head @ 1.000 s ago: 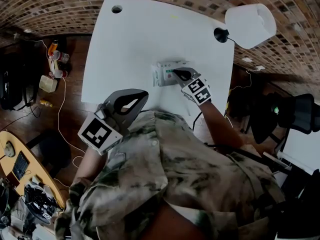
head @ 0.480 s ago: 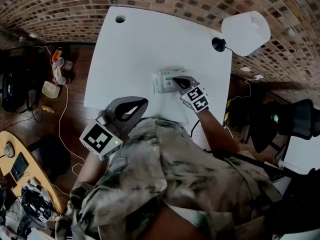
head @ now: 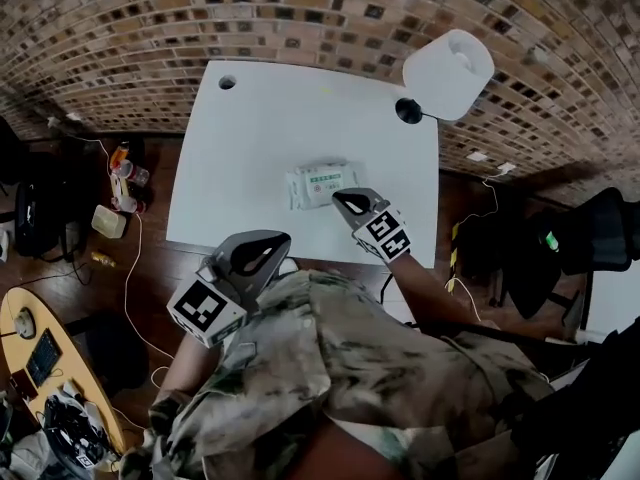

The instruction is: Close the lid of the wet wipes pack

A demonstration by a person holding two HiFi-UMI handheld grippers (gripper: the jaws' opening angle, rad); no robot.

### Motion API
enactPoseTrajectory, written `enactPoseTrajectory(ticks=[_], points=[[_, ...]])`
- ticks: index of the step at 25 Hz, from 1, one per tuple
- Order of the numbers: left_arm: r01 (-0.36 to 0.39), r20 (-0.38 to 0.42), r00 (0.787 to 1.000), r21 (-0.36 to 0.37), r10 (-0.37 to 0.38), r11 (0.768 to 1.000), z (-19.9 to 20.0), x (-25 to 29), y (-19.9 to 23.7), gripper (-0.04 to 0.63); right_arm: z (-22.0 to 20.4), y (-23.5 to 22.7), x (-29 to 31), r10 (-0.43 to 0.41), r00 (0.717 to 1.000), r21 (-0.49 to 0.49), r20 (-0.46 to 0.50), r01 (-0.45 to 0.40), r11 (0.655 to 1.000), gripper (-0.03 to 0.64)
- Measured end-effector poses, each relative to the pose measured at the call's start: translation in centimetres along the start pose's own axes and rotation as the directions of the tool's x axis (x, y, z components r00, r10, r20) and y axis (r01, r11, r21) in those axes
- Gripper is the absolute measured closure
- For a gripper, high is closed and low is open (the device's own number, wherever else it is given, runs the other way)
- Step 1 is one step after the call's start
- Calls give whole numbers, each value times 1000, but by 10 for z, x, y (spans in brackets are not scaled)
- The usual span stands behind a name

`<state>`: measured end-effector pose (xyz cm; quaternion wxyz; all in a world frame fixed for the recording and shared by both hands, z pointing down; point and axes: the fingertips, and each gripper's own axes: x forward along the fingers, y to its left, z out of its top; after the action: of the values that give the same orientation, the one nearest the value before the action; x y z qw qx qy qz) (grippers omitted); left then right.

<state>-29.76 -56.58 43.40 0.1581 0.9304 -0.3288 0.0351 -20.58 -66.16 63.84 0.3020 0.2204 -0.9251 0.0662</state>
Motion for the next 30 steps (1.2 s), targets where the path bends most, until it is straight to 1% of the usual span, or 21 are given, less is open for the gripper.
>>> enactPoseTrajectory(ticks=[2, 7, 12, 15, 20, 22, 25, 30], points=[[-7, 1, 1000, 12, 7, 1000, 3, 1, -13, 594, 5, 10, -16, 11, 1000, -6, 25, -10, 1000, 617], [-21, 5, 1000, 42, 21, 999, 9, 7, -47, 594, 20, 30, -62, 42, 990, -1, 133, -42, 999, 617], [-27, 18, 1000, 66, 26, 997, 6, 12, -98, 594, 15, 54, -116, 64, 981, -7, 185, -64, 998, 617], [-62, 17, 998, 67, 61, 996, -3, 9, -127, 594, 9, 74, -145, 97, 971, -20, 217, -94, 995, 617], [-93, 18, 996, 76, 92, 993, -11, 15, -184, 594, -6, 104, -203, 133, 955, -51, 263, -125, 991, 617], [-99, 8, 995, 79, 99, 992, -14, 15, -208, 594, -9, 118, -223, 155, 949, -66, 275, -142, 988, 616], [-97, -29, 995, 83, 100, 992, -25, 13, -239, 594, -15, 138, -245, 181, 939, -75, 293, -166, 983, 616], [-88, -59, 994, 84, 93, 993, -36, 4, -272, 594, -12, 168, -275, 199, 920, -90, 337, -179, 980, 617]])
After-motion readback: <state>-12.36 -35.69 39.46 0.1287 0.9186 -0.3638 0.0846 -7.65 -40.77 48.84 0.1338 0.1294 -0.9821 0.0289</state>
